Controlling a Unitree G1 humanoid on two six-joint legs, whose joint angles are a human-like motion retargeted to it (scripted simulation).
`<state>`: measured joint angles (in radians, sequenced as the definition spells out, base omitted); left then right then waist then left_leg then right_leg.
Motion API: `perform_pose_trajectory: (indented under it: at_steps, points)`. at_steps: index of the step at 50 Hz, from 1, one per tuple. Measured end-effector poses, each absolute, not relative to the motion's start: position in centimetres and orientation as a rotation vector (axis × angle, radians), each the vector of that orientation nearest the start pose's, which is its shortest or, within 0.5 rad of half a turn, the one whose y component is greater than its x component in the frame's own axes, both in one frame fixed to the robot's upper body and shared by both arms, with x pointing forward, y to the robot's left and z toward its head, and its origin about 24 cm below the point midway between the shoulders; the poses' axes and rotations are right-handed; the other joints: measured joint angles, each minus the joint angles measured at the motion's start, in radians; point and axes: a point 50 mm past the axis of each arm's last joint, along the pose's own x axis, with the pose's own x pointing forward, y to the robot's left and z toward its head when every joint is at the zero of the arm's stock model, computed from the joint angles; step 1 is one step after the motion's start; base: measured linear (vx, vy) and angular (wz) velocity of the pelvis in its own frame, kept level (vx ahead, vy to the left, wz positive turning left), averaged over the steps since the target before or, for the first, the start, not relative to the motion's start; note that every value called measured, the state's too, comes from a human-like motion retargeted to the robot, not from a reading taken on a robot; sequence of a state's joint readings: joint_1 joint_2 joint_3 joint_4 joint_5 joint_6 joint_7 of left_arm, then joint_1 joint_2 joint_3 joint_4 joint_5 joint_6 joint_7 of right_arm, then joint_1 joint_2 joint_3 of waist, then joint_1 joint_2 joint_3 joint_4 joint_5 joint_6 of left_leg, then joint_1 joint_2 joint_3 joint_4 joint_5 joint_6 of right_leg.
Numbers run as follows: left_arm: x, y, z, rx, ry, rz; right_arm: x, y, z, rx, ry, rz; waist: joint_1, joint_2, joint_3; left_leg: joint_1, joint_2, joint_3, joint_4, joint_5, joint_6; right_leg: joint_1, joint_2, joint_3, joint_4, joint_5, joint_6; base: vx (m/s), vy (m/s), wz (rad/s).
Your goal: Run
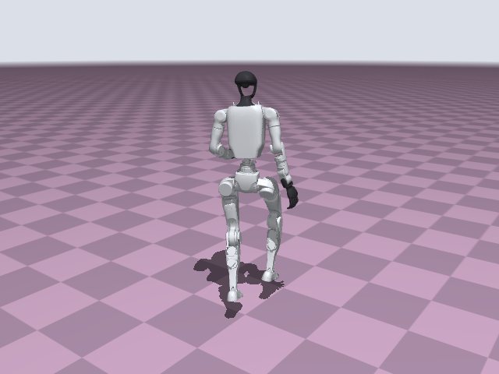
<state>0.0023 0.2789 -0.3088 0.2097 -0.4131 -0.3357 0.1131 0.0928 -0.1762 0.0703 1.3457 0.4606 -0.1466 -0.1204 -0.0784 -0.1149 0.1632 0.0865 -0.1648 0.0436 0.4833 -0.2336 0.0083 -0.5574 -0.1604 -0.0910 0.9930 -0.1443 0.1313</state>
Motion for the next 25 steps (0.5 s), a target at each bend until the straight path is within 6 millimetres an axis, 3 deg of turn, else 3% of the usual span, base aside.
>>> perform_pose_trajectory:
  at_steps: [5,7,9,12,15,20,25]
  points:
    - [23.5,15.6,-1.4,-0.063,0.105,-0.145,1.4,-25.4,-16.6,0.101,1.275,-0.681,-0.002,0.097,0.002,0.036,0.103,-0.038,0.162,-0.019,-0.047,0.076,0.173,0.025,-0.456,0.229,0.102,0.57,-0.08,0.61]
    - [21.8,16.3,-4.1,-0.031,0.243,-0.118,1.3,-26.0,-16.4,0.099,1.263,-0.735,0.005,0.110,-0.003,0.037,0.125,-0.031,0.298,-0.057,-0.039,0.081,0.191,0.021,-0.389,0.208,0.081,0.61,-0.08,0.40]
    - [19.4,17.3,-7.4,0.002,0.420,-0.067,2.0,-26.4,-16.2,0.105,1.236,-0.784,0.010,0.123,-0.003,0.024,0.166,-0.009,0.469,-0.051,-0.034,0.092,0.202,-0.002,-0.272,0.092,0.019,0.64,-0.08,0.45]
    - [15.1,18.7,-12.3,0.059,0.733,0.012,5.0,-26.6,-15.9,0.137,1.155,-0.826,0.002,0.133,0.025,-0.045,0.246,0.022,0.764,0.011,-0.010,0.137,0.209,-0.036,-0.122,-0.133,-0.076,0.64,-0.09,0.56]
    - [10.6,19.2,-15.6,0.097,1.021,0.021,9.5,-25.7,-15.3,0.192,1.038,-0.787,0.004,0.120,0.049,-0.178,0.316,0.065,0.980,-0.015,0.062,0.202,0.211,-0.044,-0.097,-0.239,-0.119,0.63,-0.09,0.30]
    - [4.1,18.3,-17.6,0.113,1.297,-0.106,15.7,-22.4,-13.9,0.260,0.863,-0.572,0.033,0.076,0.047,-0.394,0.355,0.155,1.016,-0.166,0.135,0.335,0.204,-0.014,-0.202,-0.275,-0.117,0.64,-0.06,-0.23]
    - [1.4,16.6,-17.8,0.084,1.353,-0.234,18.3,-20.5,-12.9,0.265,0.776,-0.389,0.066,0.033,0.051,-0.505,0.341,0.236,0.732,-0.295,0.133,0.452,0.178,0.052,-0.259,-0.342,-0.101,0.64,0.03,-0.55]
